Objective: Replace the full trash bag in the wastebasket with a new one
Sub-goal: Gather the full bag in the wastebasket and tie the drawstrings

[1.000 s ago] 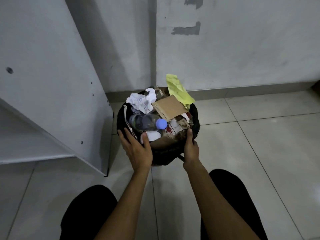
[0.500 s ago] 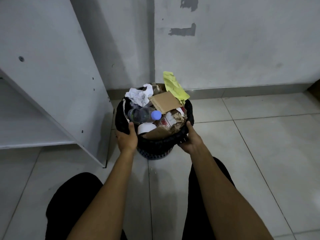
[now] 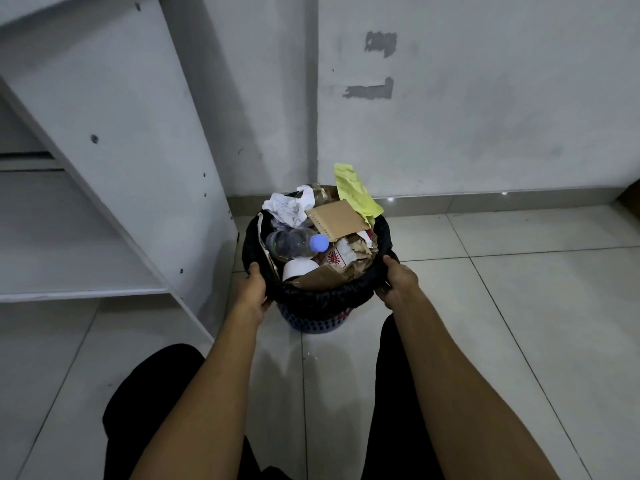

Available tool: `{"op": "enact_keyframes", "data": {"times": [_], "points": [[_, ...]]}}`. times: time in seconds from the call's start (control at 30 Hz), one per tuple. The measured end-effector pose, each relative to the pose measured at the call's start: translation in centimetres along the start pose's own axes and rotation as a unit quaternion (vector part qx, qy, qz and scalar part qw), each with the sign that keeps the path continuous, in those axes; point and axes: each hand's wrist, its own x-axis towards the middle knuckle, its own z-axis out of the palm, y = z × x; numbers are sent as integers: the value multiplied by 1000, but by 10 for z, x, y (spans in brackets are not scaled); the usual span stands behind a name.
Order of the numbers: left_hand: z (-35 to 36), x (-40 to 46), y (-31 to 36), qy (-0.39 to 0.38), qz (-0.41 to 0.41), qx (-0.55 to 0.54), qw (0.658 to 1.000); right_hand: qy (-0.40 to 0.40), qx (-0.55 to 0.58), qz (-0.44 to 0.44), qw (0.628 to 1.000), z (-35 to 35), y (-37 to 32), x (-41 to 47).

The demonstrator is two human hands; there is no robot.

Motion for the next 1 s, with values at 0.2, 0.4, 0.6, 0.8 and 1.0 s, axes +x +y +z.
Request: {"op": "enact_keyframes", "data": {"times": [0.2,0.4,0.6,0.8,1.0], "points": [[3,5,5,-26,-29,44,998,31,-27,-67,997,-4,-6,3],[9,9,4,7,28,87,996,-28,80,16,996,-8,-8,10],[13,13,-5,74,117,172,975,-63,-2,68,996,-10,-8,18],[16,10,-13,76,137,207,966,13,-46,-17,999,-10,6,28],[14,14,-11,76,136,216,964,-3,55,-20,998,-9,14,33]]}}
